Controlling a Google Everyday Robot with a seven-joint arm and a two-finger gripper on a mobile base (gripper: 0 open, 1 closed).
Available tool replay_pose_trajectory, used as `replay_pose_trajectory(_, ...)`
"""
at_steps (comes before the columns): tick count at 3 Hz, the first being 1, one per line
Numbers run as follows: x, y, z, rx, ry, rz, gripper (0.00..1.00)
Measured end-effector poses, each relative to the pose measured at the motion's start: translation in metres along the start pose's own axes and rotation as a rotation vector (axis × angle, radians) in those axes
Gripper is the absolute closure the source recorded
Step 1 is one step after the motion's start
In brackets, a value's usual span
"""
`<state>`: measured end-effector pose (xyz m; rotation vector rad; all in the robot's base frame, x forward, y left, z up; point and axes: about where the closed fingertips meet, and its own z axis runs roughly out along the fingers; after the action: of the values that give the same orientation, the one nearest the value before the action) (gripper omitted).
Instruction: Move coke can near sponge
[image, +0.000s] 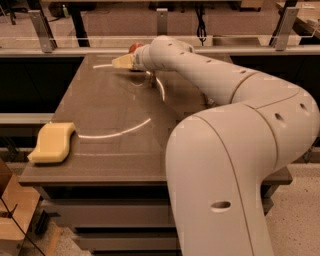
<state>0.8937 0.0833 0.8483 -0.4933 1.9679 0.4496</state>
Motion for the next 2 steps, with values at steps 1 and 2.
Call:
replay_pose_trajectory(1, 0.0005, -0.0043, 0.0038, 0.025, 0.008, 0.009, 0.41)
replay_pose_trajectory(2, -0.0058, -0.007, -0.0028, 0.033, -0.009, 0.005, 0.64)
